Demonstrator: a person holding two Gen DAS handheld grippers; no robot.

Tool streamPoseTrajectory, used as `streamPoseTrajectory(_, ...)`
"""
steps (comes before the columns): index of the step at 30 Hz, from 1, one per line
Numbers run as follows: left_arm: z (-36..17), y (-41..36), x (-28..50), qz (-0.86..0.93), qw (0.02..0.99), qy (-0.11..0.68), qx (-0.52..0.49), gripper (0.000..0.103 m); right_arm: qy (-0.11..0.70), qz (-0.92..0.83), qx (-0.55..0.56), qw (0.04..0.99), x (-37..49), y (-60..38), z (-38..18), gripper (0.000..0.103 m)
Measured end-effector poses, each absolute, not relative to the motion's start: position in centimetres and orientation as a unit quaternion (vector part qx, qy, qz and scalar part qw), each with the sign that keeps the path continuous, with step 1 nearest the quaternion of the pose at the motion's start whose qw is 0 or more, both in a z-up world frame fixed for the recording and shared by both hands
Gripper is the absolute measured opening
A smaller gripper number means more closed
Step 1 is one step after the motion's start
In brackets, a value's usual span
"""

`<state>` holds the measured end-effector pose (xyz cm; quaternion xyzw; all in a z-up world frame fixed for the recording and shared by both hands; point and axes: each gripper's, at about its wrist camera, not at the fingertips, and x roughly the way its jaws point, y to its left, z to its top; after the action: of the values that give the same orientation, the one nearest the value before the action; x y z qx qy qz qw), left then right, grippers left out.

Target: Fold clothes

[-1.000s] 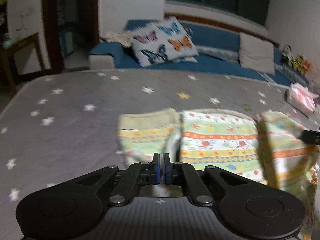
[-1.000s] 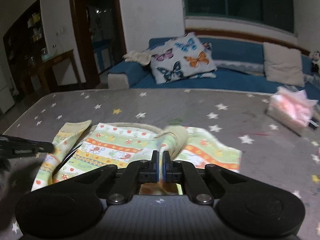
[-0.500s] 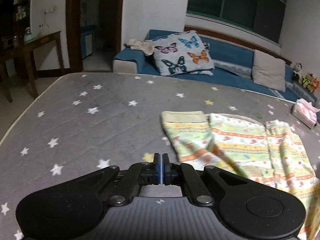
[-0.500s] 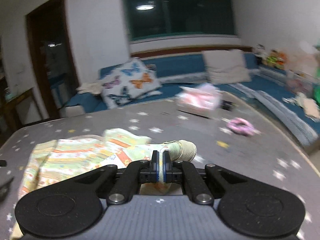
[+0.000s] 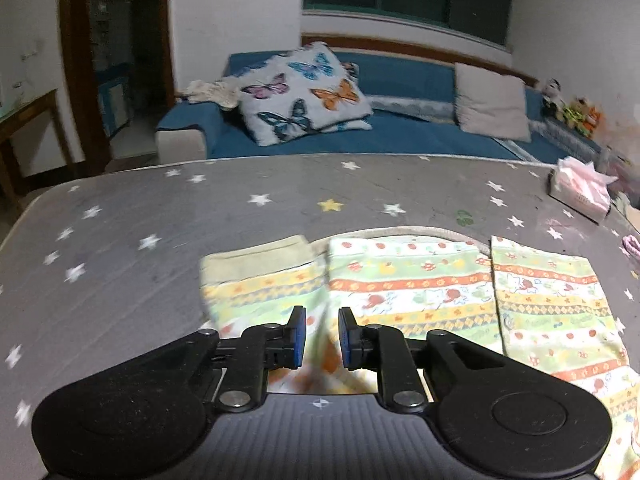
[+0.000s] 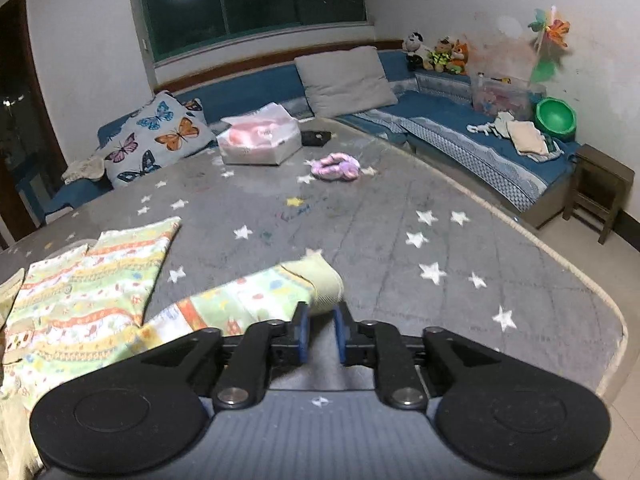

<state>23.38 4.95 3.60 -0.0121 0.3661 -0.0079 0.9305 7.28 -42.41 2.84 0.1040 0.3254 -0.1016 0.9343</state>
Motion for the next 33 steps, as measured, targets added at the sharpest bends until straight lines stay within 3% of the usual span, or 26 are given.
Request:
streamPoseTrajectory(1, 3.3, 4.9, 24.0, -0.009, 0.929, 0.369, -0.010, 0.022, 0.323, -0.093, 0.100, 0.936, 7.6, -42.0, 3.0, 0.030)
streamPoseTrajectory(3, 2.7, 4.9, 25.3, -0.007, 0.928, 0.373, -0.008, 0.035, 0.319, -0.076, 0.093, 0.940, 8.2, -41.3, 3.3, 0.031)
streamPoseTrajectory(11, 1.6, 6.6, 30.1, 0.022, 0.923, 0.381, -0.036, 0.034, 0.314, -0.009, 0.076, 0.946, 10.4, -38.2, 3.7, 0.037)
streamPoseTrajectory(17, 0.7, 6.6, 32.7, 0.042, 0.919, 0.390, -0.032, 0.042, 0.321, 0.004, 0.077, 0.944, 11.4, -37.7, 3.2, 0.039)
streamPoseTrajectory(20, 0.1, 6.8, 33.3, 0.051, 0.917, 0.394, -0.034, 0.042, 0.323, 0.004, 0.078, 0.943, 11.6, -37.8, 2.9, 0.043)
streamPoseTrajectory(23, -0.1, 7.1, 33.5, 0.055, 0.916, 0.394, -0.040, 0.040, 0.326, 0.004, 0.078, 0.942, 11.8, -37.9, 2.7, 0.043)
streamPoseTrajectory(25, 0.0, 7.4, 33.7, 0.058, 0.916, 0.395, -0.045, 0.032, 0.327, 0.003, 0.079, 0.942, 12.0, -37.9, 2.5, 0.043)
streamPoseTrajectory(26, 0.0, 7.5, 33.7, 0.058, 0.916, 0.395, -0.046, 0.027, 0.327, 0.003, 0.080, 0.942, 11.9, -38.0, 2.5, 0.043)
streamPoseTrajectory(27, 0.0, 7.8, 33.6, 0.054, 0.916, 0.394, -0.052, 0.015, 0.326, 0.002, 0.082, 0.942, 11.8, -38.1, 2.5, 0.043)
streamPoseTrajectory(29, 0.3, 8.5, 33.4, 0.052, 0.915, 0.394, -0.071, 0.005, 0.323, 0.000, 0.085, 0.943, 11.5, -38.2, 2.6, 0.043)
streamPoseTrajectory(33, 1.7, 10.1, 31.6, 0.050, 0.919, 0.378, -0.104, 0.003, 0.317, -0.002, 0.092, 0.944, 10.9, -38.4, 2.7, 0.043)
